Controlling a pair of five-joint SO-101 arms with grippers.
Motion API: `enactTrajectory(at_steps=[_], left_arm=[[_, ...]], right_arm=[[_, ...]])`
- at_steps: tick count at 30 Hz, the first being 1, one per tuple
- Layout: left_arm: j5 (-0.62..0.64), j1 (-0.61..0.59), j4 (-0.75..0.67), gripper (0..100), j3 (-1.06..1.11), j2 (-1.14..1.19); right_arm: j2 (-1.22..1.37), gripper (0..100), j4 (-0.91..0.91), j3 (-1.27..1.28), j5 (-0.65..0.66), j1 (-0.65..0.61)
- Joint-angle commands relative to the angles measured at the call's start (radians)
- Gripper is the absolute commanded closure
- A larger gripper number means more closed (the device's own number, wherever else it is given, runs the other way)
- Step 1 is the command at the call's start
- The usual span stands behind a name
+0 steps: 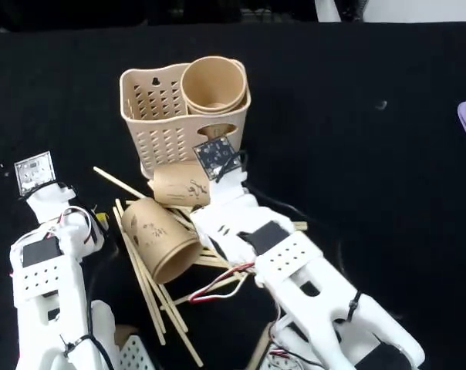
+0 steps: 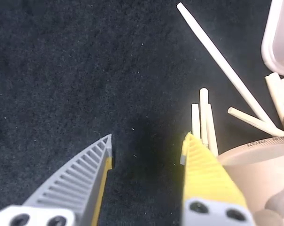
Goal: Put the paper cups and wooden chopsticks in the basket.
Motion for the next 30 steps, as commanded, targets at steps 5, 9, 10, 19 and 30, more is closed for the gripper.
enactTrajectory(at_steps=[5,9,10,19,30], left_arm=[[0.003,-0.008,-0.015,76,-0.008,-0.018],[0.003,-0.008,-0.015,76,-0.008,-0.018],[0.003,-0.008,-0.015,76,-0.008,-0.018],[0.003,-0.008,-0.015,76,-0.008,-0.018],[0.003,-0.008,-0.015,76,-0.008,-0.018]], right_arm=[[-0.044,80.4,-0.021,-0.005,0.002,-0.014],[-0.044,80.4,-0.021,-0.007,0.000,-0.012],[-0.044,80.4,-0.021,-0.005,-0.003,-0.012],[-0.044,80.5,-0.021,-0.010,-0.005,0.069],[-0.074,98.8,0.078,-0.082,0.178,0.041]])
